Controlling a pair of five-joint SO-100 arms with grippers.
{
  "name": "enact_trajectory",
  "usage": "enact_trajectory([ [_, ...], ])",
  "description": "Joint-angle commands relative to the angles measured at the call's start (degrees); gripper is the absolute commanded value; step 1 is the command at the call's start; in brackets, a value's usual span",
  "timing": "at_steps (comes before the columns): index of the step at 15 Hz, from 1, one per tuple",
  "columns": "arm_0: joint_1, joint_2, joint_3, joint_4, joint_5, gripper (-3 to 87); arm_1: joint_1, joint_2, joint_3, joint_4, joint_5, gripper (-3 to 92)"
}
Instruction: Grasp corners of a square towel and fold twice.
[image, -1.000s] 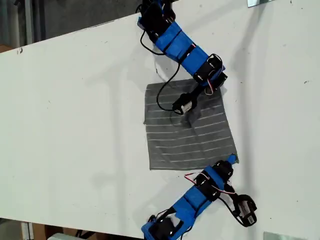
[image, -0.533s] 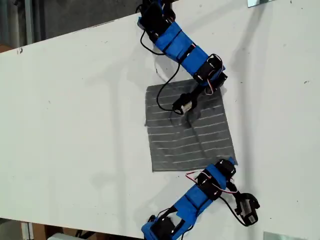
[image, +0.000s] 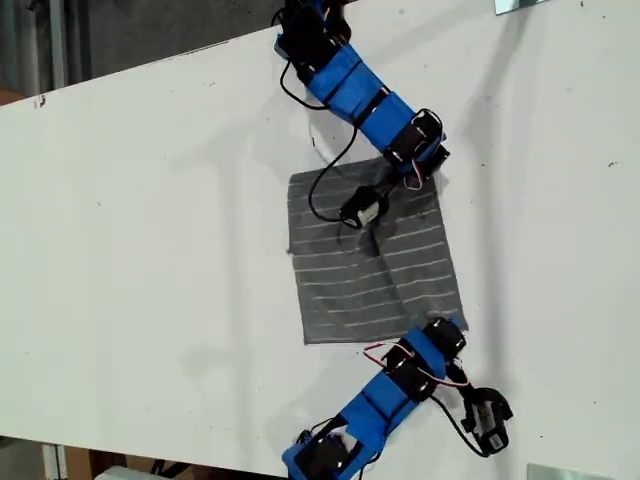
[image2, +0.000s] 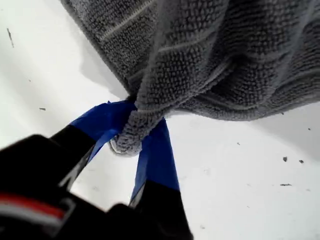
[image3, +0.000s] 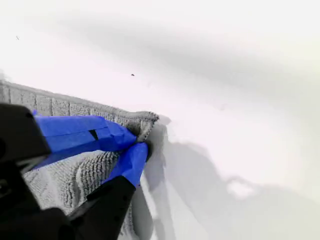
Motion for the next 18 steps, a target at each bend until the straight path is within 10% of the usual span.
enact_trajectory([
  [1,-1.76,7.56,-1.85,-3.43,5.98,-0.2,-1.05,8.88,-3.87,2.02,-1.23,-0.1],
  [18,-16.61,39.02,16.26,5.63,11.34,-0.2,20.04,34.01,11.25,6.15,-13.27,-0.1],
])
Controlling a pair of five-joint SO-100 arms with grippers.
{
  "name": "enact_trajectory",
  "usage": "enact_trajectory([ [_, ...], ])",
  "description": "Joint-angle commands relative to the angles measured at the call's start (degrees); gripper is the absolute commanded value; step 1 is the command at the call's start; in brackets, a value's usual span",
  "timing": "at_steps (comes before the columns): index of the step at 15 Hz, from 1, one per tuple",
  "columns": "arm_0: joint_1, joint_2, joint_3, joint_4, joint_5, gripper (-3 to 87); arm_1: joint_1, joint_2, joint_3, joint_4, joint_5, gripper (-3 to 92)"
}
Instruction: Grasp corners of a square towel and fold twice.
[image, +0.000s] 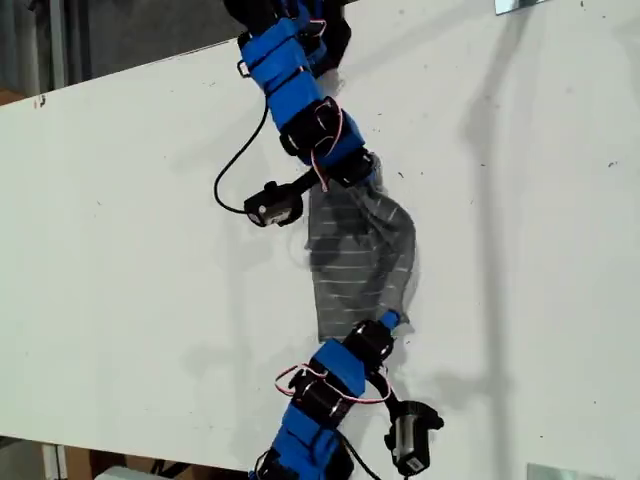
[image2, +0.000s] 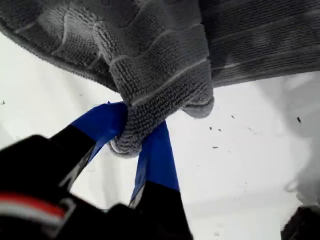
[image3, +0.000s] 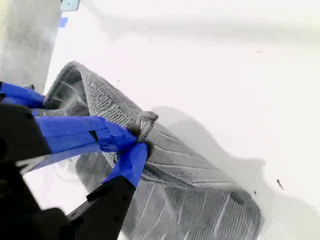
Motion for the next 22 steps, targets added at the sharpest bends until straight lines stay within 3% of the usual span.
enact_trajectory([
  [1,-6.24,13.54,11.25,-1.76,-0.70,-0.2,5.27,4.75,1.49,-0.26,-1.32,-0.1],
  [6,-19.95,33.84,40.08,-10.02,-0.35,-0.2,18.46,5.71,1.49,-1.58,-11.16,-0.1],
  [9,-26.37,34.80,46.49,-11.34,-0.26,-0.2,26.98,8.61,6.86,-7.91,-14.59,-0.1],
  [14,-36.65,38.76,52.38,-11.51,2.64,-0.2,38.41,5.45,11.16,-10.02,-17.75,-0.1],
  [17,-36.74,39.73,54.84,-11.60,2.20,-0.2,36.83,-1.05,12.48,-9.23,-18.11,-0.1],
  [22,-27.25,39.81,56.07,-10.20,-2.20,-0.2,26.89,1.23,13.62,-2.90,-14.33,-0.1],
])
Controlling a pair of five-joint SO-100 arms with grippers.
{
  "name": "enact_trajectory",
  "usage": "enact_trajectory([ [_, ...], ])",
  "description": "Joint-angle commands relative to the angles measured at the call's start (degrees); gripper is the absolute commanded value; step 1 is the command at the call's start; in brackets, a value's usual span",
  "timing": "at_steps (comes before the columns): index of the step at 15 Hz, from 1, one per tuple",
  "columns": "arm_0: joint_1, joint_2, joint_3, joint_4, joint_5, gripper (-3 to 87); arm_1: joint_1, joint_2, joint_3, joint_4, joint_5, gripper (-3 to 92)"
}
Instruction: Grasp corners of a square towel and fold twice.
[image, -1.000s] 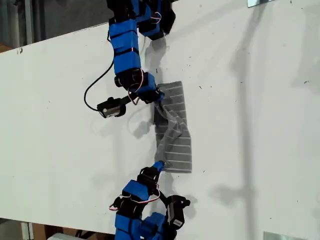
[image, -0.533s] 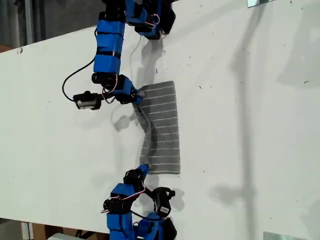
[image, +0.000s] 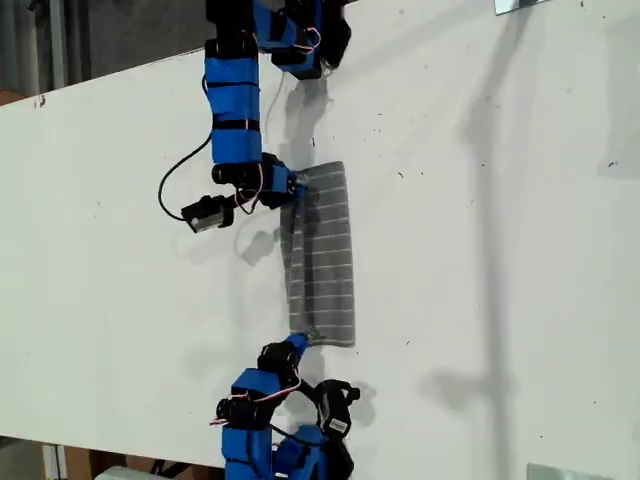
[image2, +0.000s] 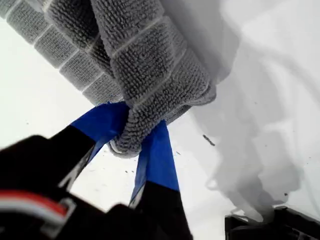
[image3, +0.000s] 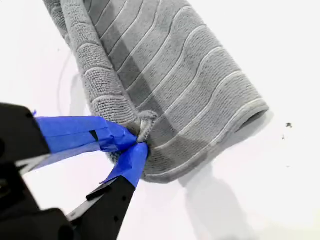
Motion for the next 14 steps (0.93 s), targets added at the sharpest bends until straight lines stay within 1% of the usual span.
enact_trajectory([
  [1,4.39,2.72,0.26,1.14,-2.72,-0.2,-4.39,4.92,0.18,3.08,2.64,-0.1],
  [3,7.03,2.81,0.79,0.44,-4.31,-0.2,-7.91,7.65,2.37,3.87,5.36,-0.1],
  [7,9.49,2.11,5.19,-3.43,-6.33,-0.2,-13.80,6.15,5.89,3.08,10.11,-0.1],
  [12,10.11,2.37,7.73,-5.71,-6.59,-0.2,-17.23,3.16,5.54,1.14,11.34,-0.1],
  [13,10.11,2.37,7.73,-5.71,-6.42,-0.2,-17.49,3.08,5.54,1.32,11.60,4.0],
  [14,10.11,2.37,7.29,-5.36,-6.42,1.9,-17.84,3.08,5.36,1.76,11.87,13.0],
])
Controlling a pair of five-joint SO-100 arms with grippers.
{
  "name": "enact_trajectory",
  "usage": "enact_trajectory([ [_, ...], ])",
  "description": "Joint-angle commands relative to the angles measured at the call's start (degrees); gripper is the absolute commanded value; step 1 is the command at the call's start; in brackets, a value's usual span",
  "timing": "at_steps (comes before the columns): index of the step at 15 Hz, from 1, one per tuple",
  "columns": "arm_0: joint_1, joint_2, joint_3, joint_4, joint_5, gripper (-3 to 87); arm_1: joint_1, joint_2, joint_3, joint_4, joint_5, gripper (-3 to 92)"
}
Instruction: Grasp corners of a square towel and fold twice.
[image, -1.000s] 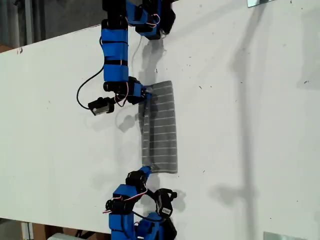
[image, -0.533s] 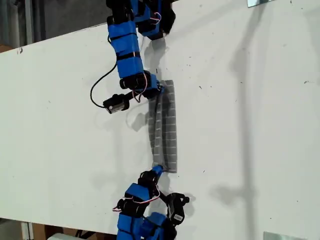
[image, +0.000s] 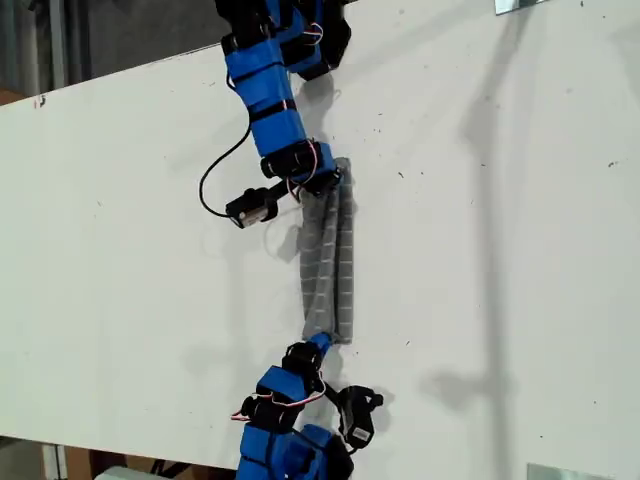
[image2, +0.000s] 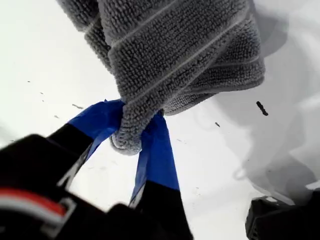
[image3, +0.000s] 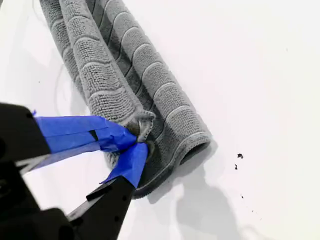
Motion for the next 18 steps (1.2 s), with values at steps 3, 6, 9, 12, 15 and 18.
enact_trajectory([
  [3,0.97,2.37,-2.29,1.93,0.53,14.9,-2.02,1.76,-0.97,1.23,0.97,31.3],
  [6,0.18,2.64,-3.78,3.16,1.32,22.0,-0.62,2.99,-0.97,2.64,0.70,34.4],
  [9,-1.05,2.99,-6.86,7.29,2.37,27.8,2.46,2.99,-0.88,4.04,-0.88,34.0],
  [12,-3.78,9.40,-8.44,16.52,2.29,26.7,6.68,4.92,0.26,5.54,-2.90,34.5],
  [15,-5.45,22.15,1.05,16.35,1.23,26.7,10.81,8.61,8.53,1.49,-3.87,36.1],
  [18,-6.15,28.56,11.87,11.25,0.18,26.6,12.39,12.83,19.60,-6.33,-3.34,37.1],
])
